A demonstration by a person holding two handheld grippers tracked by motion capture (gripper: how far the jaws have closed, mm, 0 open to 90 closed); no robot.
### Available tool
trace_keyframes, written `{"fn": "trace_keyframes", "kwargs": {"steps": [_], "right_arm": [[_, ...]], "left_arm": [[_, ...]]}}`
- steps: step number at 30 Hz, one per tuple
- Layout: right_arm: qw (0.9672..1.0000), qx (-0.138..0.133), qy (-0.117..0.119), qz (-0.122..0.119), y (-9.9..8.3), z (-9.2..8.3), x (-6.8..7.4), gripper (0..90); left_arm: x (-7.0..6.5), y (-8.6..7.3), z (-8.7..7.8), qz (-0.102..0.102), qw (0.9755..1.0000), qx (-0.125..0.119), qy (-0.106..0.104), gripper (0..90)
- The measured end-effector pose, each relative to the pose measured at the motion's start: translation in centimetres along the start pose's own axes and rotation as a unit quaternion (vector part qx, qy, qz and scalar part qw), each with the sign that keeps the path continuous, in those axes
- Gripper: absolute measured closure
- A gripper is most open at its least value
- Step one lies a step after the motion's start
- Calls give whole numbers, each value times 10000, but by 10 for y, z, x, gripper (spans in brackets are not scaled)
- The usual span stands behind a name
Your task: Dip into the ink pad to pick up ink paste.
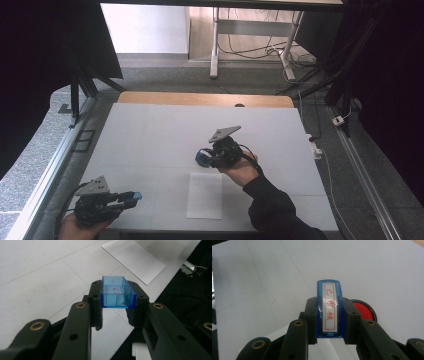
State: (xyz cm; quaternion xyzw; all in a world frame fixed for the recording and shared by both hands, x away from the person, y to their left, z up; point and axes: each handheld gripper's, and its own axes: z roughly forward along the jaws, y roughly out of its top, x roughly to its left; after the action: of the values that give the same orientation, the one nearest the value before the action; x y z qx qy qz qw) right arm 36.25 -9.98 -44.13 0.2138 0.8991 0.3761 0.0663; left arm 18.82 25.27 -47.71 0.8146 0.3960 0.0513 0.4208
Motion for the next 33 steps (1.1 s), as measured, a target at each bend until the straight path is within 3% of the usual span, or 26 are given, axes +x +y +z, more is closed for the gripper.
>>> {"fn": "trace_keyframes", "kwargs": {"steps": [9, 33], "right_arm": [[9997, -139, 173, 58, -4, -11, 9, 705], [9995, -92, 300, -17, -21, -24, 28, 705]], "left_arm": [[0, 0, 0, 3, 10000, 3, -3, 681], [0, 0, 0, -5, 10000, -5, -8, 681]]}}
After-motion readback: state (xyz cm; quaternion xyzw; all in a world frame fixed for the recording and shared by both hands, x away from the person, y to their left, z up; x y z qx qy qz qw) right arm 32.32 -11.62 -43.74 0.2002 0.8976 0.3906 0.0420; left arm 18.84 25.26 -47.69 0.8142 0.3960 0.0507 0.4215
